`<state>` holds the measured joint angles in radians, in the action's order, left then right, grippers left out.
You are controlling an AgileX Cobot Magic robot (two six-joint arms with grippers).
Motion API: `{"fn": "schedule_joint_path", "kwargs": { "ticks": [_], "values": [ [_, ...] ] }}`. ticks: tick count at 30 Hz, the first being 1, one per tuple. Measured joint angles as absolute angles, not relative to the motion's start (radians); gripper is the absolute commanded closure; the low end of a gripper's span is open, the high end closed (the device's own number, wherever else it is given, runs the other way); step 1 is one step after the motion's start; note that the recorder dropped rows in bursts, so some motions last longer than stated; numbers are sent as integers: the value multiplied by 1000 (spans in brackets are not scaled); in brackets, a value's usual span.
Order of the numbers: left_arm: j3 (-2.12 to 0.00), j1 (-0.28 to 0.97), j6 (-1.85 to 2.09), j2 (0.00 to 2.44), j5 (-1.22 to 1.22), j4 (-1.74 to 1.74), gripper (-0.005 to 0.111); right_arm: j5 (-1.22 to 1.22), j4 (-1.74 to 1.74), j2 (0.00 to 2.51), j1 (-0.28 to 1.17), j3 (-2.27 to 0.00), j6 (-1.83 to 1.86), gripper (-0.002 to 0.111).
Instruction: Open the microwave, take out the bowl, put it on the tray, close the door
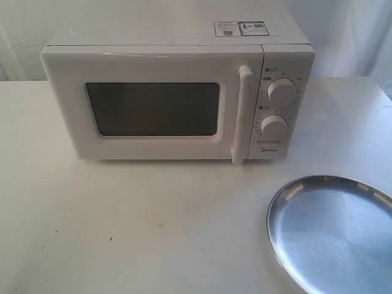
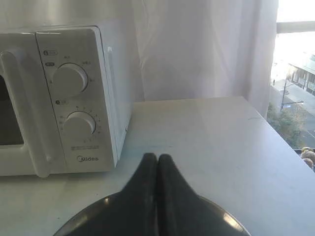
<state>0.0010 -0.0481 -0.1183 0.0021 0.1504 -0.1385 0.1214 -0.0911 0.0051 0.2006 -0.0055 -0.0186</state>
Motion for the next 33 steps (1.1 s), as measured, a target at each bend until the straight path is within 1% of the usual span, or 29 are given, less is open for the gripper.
{"fn": "schedule_joint_path", "kwargs": {
  "ticks": [29, 33],
  "values": [
    [1, -48, -118, 2, 150, -139, 107, 121, -91, 5, 201, -6, -19, 108],
    [1, -48, -118, 2, 150, -139, 107, 72, -91, 5, 201, -6, -19, 108]
  ]
}}
